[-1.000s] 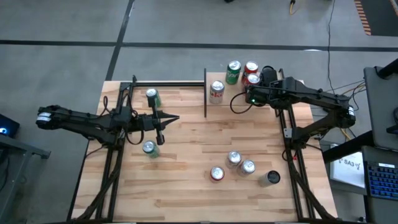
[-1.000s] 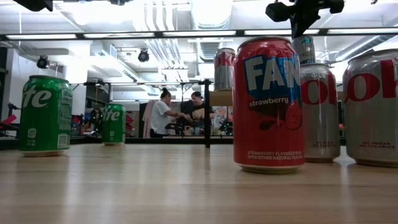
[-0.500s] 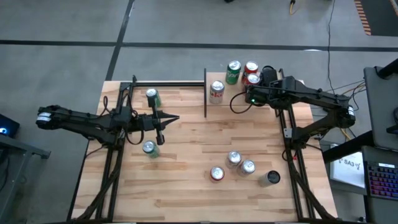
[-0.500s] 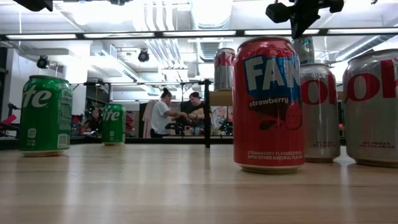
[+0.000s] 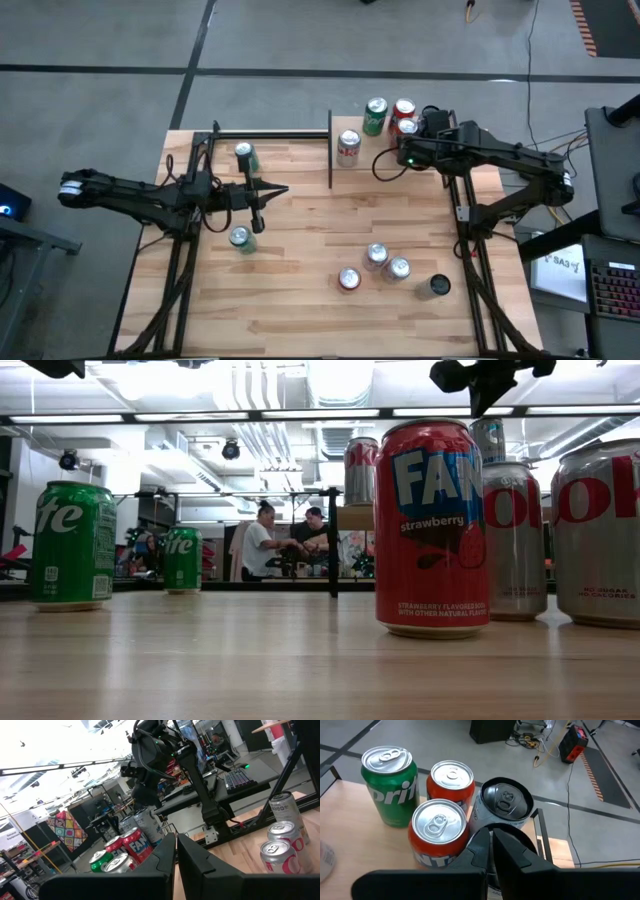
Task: Place canned beverage on shelf
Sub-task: Put the left white soda can on the shelf aligned in front of the other white soda can, then put the left silver soda can on the back of the shelf aligned with the other silver soda can
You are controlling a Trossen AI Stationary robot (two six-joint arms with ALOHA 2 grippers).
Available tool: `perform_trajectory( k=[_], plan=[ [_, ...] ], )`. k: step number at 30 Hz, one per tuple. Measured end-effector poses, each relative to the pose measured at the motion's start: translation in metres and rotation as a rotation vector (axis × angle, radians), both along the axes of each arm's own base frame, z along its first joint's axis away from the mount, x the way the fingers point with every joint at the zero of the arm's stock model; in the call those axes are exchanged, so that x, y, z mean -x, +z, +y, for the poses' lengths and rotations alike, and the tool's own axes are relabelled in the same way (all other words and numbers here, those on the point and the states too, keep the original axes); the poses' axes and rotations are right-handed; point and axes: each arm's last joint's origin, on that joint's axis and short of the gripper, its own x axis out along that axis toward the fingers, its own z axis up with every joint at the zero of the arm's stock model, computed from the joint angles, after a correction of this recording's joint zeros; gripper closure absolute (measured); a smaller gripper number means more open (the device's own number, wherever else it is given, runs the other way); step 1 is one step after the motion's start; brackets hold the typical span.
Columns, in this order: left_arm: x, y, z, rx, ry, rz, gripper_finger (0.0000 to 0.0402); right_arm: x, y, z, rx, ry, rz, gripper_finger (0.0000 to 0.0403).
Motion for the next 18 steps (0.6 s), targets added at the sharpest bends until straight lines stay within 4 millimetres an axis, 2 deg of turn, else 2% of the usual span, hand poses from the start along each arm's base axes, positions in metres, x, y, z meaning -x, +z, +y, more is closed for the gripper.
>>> perform_trajectory(
  k=[11, 15, 18],
  plan=[
    [0.000, 0.000, 0.000, 0.000, 0.000, 0.000, 0.0400, 0.000, 0.005, 0.004, 0.015, 0.049, -0.023, 0.0390],
    [0.000, 0.000, 0.000, 0.000, 0.000, 0.000, 0.0400, -0.004, 0.007, 0.013, 0.024, 0.118, -0.028, 0.0390],
    [0.000, 0.000, 0.000, 0.004, 0.000, 0.003, 0.0400, -0.009, 0.008, 0.030, 0.053, 0.203, -0.029, 0.0390]
  ],
)
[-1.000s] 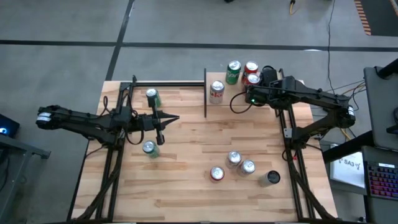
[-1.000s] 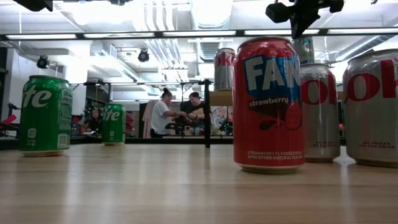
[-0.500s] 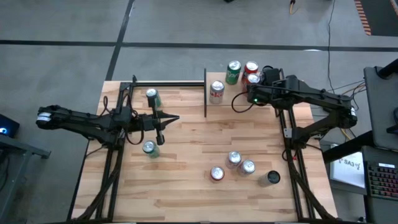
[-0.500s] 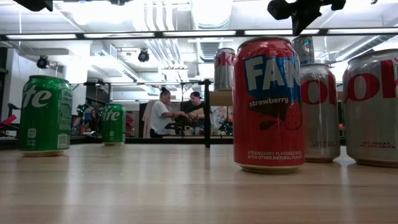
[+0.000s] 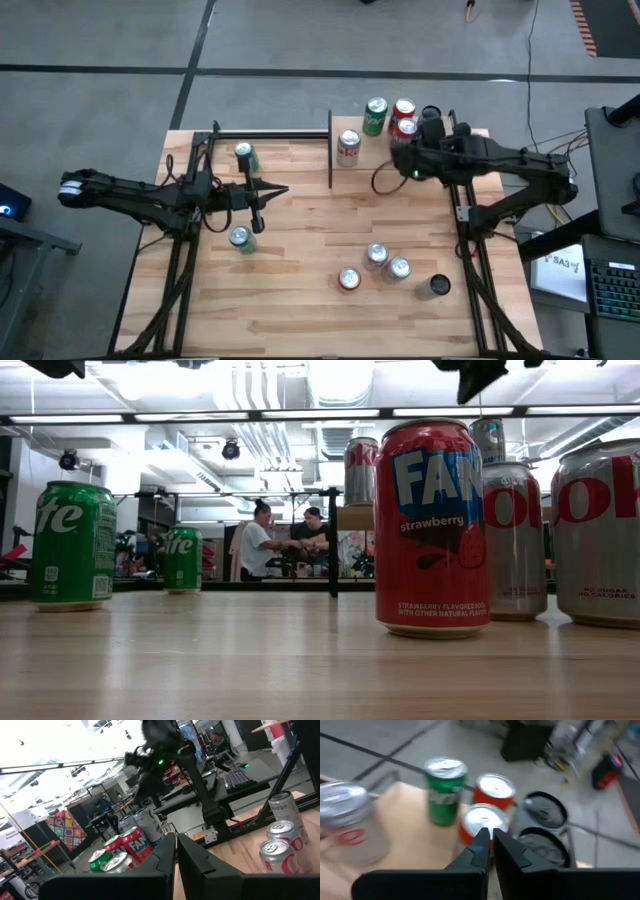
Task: Place canned beverage on shelf
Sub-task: Put the left silver soda can on the back of the shelf aligned with the other silver soda can
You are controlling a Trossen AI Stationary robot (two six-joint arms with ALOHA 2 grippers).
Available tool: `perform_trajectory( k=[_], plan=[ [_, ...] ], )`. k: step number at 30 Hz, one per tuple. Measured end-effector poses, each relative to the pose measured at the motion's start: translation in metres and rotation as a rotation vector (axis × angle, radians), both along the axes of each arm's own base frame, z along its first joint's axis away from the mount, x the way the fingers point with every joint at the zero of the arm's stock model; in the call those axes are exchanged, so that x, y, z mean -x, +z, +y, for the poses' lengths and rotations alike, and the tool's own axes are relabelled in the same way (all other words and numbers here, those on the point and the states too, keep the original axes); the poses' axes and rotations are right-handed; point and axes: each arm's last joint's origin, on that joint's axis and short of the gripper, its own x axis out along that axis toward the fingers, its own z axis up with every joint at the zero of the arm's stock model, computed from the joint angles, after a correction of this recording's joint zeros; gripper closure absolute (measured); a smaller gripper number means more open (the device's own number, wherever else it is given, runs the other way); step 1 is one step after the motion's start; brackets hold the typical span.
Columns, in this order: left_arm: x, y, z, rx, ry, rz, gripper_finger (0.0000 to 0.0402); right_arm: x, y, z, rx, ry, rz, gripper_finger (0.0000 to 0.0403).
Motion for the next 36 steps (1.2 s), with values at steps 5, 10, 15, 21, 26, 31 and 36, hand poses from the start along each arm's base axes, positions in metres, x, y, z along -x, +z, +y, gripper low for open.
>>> perform_trajectory(
  k=[5, 10, 15, 21, 26, 31, 36],
  plan=[
    [0.000, -0.001, 0.000, 0.032, -0.004, 0.010, 0.0400, -0.004, 0.001, 0.039, 0.048, 0.187, 0.015, 0.0390],
    [0.000, -0.004, 0.000, 0.123, -0.014, 0.026, 0.0400, -0.002, -0.019, 0.090, 0.005, 0.482, 0.108, 0.0390],
    [-0.001, -0.009, 0.000, 0.237, -0.021, 0.060, 0.0400, 0.000, -0.058, 0.139, 0.036, 0.677, 0.053, 0.0390],
    [-0.001, -0.009, 0.000, 0.326, -0.028, 0.050, 0.0400, 0.000, -0.082, 0.174, -0.008, 0.959, -0.031, 0.0390],
    [-0.001, -0.009, 0.000, 0.368, -0.032, 0.040, 0.0400, -0.011, -0.075, 0.192, -0.024, 1.499, -0.174, 0.0390],
    [-0.001, -0.006, 0.000, 0.458, -0.046, 0.001, 0.0400, -0.014, -0.065, 0.201, 0.149, 2.008, -0.317, 0.0390],
    [0.000, -0.002, 0.000, 0.516, -0.063, -0.052, 0.0400, -0.022, -0.053, 0.200, 0.146, 1.965, -0.406, 0.0390]
  ],
)
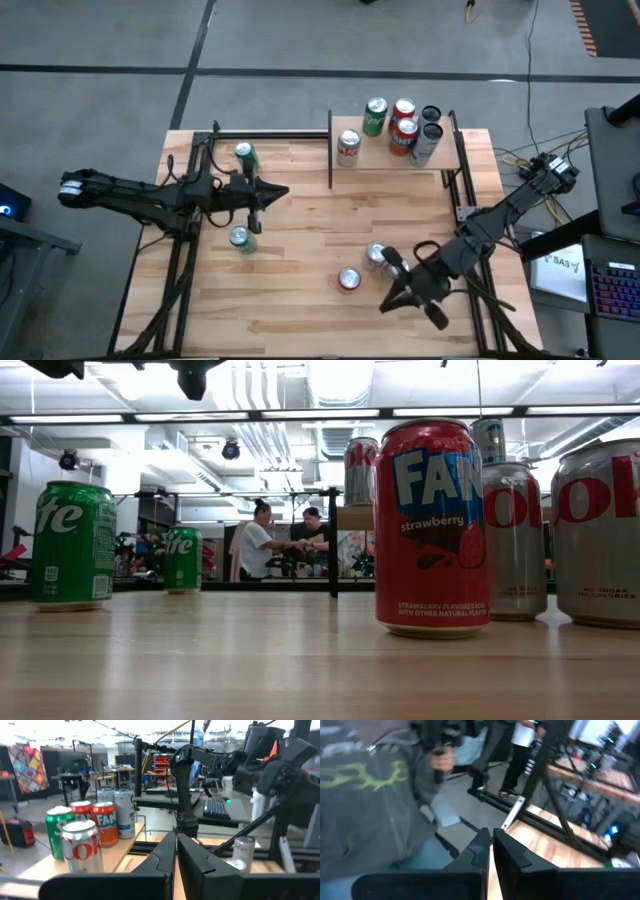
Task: Place canned beverage on shelf
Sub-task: Put the left silver soda can on the back of the shelf aligned with the other silver soda can
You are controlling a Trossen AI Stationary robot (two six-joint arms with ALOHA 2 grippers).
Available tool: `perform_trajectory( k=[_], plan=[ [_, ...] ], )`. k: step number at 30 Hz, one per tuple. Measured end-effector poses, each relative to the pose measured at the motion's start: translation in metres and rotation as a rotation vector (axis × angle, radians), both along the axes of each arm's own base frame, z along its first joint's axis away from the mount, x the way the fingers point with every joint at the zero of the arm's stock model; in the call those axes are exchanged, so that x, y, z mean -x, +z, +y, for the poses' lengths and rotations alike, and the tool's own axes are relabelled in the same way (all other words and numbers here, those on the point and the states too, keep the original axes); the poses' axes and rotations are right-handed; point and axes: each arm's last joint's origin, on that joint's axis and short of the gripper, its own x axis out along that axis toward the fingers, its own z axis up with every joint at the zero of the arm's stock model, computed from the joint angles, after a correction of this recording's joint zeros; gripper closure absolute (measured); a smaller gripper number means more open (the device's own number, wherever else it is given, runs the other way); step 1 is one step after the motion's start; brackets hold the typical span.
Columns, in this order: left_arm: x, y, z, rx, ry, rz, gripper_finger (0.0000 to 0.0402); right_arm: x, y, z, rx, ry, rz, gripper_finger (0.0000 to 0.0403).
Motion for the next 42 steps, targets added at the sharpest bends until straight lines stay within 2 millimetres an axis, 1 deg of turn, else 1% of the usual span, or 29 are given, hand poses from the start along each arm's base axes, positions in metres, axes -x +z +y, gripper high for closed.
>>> perform_trajectory(
  k=[3, 5, 9, 12, 15, 19, 25, 30, 33, 35, 39, 42],
  plan=[
    [-0.002, -0.003, -0.001, 0.060, -0.015, 0.011, 0.0400, -0.005, 0.005, -0.002, -0.042, -0.104, 0.037, 0.0390],
    [-0.005, -0.009, -0.004, 0.096, -0.052, 0.035, 0.0400, -0.006, 0.007, -0.004, -0.045, -0.215, 0.060, 0.0390],
    [-0.016, -0.023, -0.017, 0.162, -0.124, 0.099, 0.0400, -0.007, 0.008, -0.012, -0.071, -0.458, 0.117, 0.0390],
    [-0.024, -0.030, -0.028, 0.172, -0.167, 0.107, 0.0400, -0.005, 0.007, -0.017, -0.089, -0.576, 0.193, 0.0390],
    [-0.031, -0.034, -0.038, 0.173, -0.206, 0.087, 0.0400, -0.002, 0.002, -0.019, -0.125, -0.630, 0.272, 0.0390],
    [-0.039, -0.041, -0.047, 0.173, -0.234, 0.087, 0.0400, 0.001, -0.004, -0.021, -0.156, -0.680, 0.353, 0.0390],
    [-0.048, -0.055, -0.053, 0.234, -0.247, 0.128, 0.0400, 0.007, -0.016, -0.024, -0.168, -0.701, 0.515, 0.0390],
    [-0.051, -0.059, -0.058, 0.240, -0.263, 0.127, 0.0400, 0.015, -0.024, -0.024, -0.166, -0.709, 0.637, 0.0390],
    [-0.051, -0.059, -0.057, 0.239, -0.262, 0.127, 0.0400, 0.019, -0.029, -0.027, -0.131, -0.740, 0.684, 0.0390],
    [-0.051, -0.059, -0.057, 0.232, -0.262, 0.126, 0.0400, 0.020, -0.031, -0.031, -0.104, -0.772, 0.697, 0.0390],
    [-0.051, -0.058, -0.057, 0.212, -0.261, 0.115, 0.0400, 0.017, -0.032, -0.039, -0.071, -0.849, 0.664, 0.0390],
    [-0.051, -0.057, -0.057, 0.185, -0.261, 0.107, 0.0400, 0.013, -0.032, -0.046, -0.050, -0.865, 0.656, 0.0390]
  ],
)
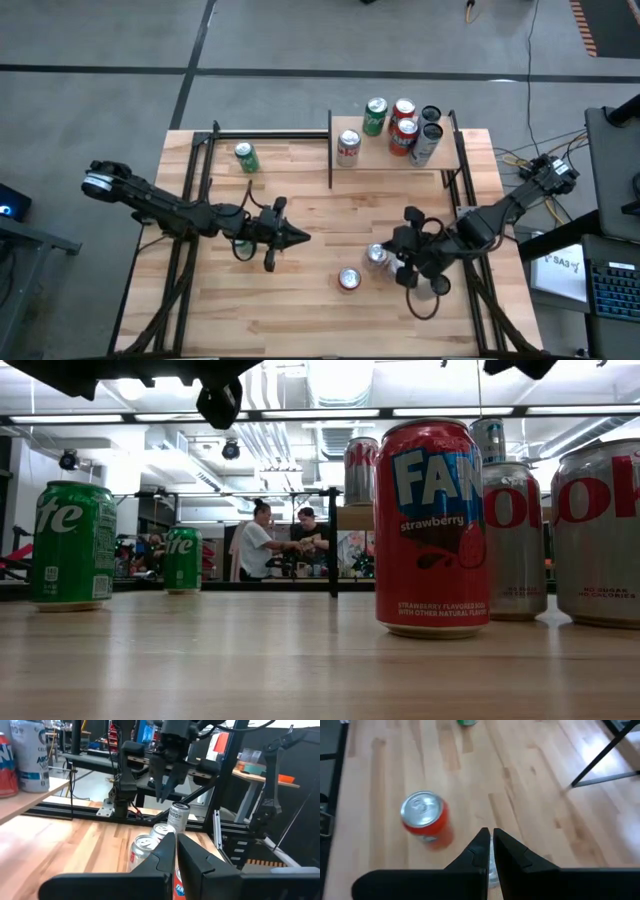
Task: Place canned beverage on shelf
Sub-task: Put the left silver soda can on the back of the shelf aligned with the other silver soda can
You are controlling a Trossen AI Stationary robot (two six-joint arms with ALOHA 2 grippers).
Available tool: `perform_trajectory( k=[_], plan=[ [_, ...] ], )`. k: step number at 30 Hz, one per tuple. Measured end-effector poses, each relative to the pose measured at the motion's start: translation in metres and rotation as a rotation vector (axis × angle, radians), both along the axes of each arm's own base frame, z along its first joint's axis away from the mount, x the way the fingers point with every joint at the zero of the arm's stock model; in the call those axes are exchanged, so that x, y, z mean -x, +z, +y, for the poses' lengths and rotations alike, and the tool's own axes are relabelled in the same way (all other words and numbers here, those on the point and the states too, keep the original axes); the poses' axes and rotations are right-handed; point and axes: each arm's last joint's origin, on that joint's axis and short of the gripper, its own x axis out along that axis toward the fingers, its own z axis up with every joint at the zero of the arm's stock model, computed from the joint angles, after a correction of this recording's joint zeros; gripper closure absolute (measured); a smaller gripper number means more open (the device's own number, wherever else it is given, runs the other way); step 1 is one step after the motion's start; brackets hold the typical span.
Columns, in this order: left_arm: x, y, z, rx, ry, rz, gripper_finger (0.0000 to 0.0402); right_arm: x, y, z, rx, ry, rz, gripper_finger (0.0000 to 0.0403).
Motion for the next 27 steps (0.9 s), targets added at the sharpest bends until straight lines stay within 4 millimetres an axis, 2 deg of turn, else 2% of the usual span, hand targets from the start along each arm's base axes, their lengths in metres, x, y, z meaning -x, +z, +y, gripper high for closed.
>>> perform_trajectory(
  k=[5, 12, 15, 20, 23, 27],
  plan=[
    [0.000, 0.002, 0.000, -0.041, 0.003, -0.022, 0.0400, -0.012, -0.008, -0.008, 0.038, -0.027, 0.028, 0.0390],
    [0.000, 0.002, 0.000, -0.103, 0.004, -0.031, 0.0400, -0.030, -0.032, -0.003, 0.171, 0.054, 0.145, 0.0390],
    [0.000, 0.002, 0.001, -0.125, 0.006, -0.034, 0.0400, -0.036, -0.029, 0.001, 0.166, 0.091, 0.160, 0.0381],
    [-0.001, 0.005, 0.001, -0.155, 0.037, -0.042, 0.0400, -0.043, -0.018, 0.006, 0.146, 0.113, 0.156, 0.0324],
    [-0.001, 0.005, 0.002, -0.160, 0.042, -0.042, 0.0400, -0.044, -0.016, 0.007, 0.142, 0.104, 0.160, 0.0271],
    [-0.001, 0.005, 0.002, -0.191, 0.044, -0.045, 0.0400, -0.044, -0.015, 0.007, 0.062, -0.017, 0.187, 0.0191]
  ],
)
